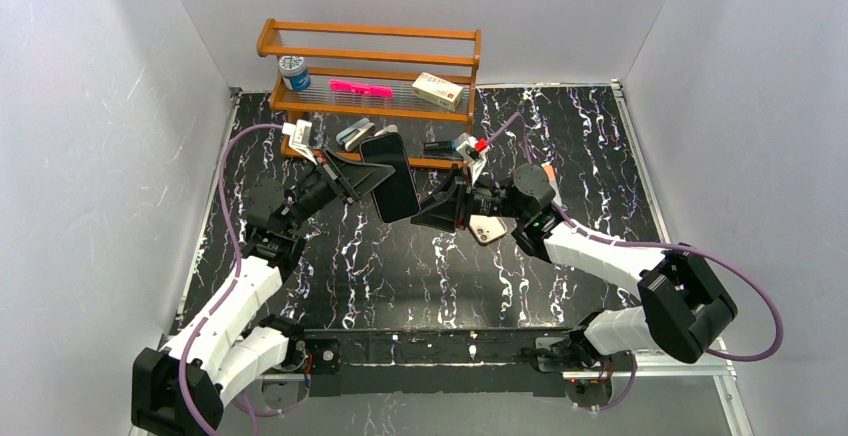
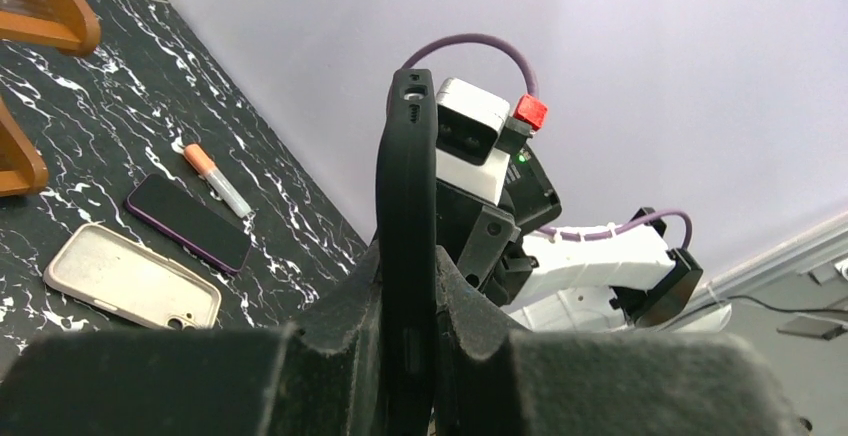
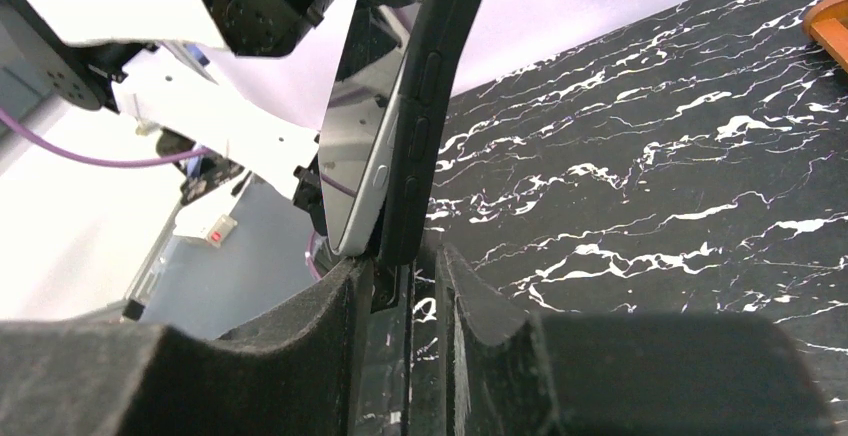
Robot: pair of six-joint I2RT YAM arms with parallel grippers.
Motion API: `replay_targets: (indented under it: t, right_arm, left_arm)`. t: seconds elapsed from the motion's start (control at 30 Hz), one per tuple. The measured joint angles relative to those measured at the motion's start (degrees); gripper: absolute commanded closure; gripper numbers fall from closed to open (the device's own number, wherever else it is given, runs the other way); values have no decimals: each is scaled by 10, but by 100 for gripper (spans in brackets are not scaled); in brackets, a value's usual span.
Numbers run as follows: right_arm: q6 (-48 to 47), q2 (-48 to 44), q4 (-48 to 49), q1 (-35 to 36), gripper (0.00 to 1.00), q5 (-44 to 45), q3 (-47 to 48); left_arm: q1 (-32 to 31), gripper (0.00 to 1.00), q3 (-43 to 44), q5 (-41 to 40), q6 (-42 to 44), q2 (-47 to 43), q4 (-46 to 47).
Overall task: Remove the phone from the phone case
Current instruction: Remove the phone case from the phone.
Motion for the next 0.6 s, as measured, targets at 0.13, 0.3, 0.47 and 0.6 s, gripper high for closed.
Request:
replay_targets:
  t: [0.13,0.3,0.47,0.6]
  right_arm:
    - [30,1,19,0,62,24,-9]
    - [64,1,46,2,61,59,-20]
    - [97,5,74,2,60,70,-24]
    - [127,15,104,5,58,72,-25]
  left_arm:
    - [0,100,-20,-31,-23,-5,22]
    - [-3,100,-44,-68,-45,-16,50]
    - [-8,100,-68,-105,-65,-26,74]
    - [-12,100,-89,-134,-85,-35,87]
